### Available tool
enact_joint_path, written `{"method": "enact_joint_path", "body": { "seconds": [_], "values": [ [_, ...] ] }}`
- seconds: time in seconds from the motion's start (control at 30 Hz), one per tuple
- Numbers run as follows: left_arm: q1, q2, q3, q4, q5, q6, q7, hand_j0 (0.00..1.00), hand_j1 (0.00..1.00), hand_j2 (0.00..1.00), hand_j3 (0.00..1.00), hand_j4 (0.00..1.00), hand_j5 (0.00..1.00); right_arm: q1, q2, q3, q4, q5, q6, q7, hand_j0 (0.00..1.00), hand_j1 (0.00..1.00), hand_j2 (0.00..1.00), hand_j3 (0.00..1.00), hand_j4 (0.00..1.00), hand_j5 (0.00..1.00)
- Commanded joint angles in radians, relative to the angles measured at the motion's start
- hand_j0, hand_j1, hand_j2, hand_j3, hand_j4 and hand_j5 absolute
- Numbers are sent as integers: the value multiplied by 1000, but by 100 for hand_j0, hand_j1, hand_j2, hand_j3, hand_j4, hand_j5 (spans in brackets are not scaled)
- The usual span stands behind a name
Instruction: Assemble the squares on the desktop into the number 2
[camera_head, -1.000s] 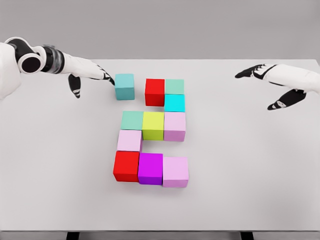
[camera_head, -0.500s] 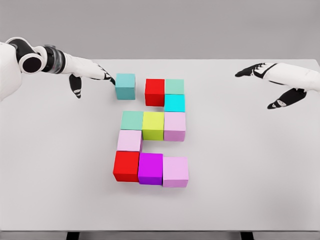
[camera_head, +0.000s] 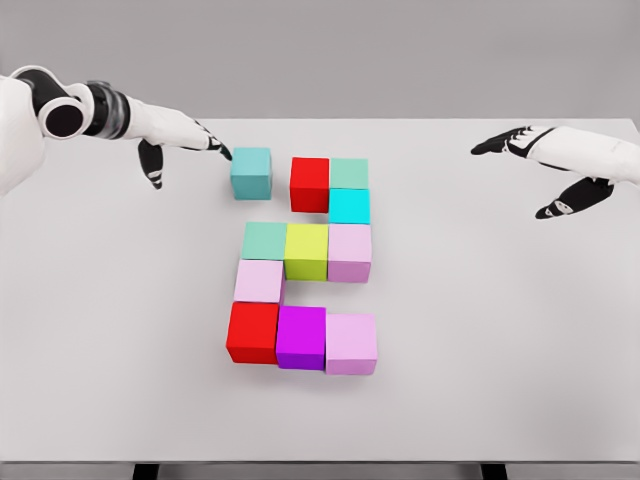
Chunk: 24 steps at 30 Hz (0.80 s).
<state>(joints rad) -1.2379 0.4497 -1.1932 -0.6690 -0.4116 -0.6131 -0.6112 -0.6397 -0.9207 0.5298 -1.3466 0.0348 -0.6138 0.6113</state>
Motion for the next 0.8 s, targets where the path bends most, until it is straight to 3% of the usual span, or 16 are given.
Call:
{"method": "enact_joint_path", "body": {
  "seconds": [0.0, 0.77],
  "values": [
    [0, -5, 6, 0, 4, 2, 0, 100, 100, 100, 100, 100, 100, 0, -1, -1, 0, -7, 3, 0, 100, 100, 100, 100, 100, 100],
    [17, -20, 4, -17, 10, 2, 0, 100, 100, 100, 100, 100, 100, 0, -1, -1, 0, -7, 3, 0, 100, 100, 100, 100, 100, 100]
  ]
}}
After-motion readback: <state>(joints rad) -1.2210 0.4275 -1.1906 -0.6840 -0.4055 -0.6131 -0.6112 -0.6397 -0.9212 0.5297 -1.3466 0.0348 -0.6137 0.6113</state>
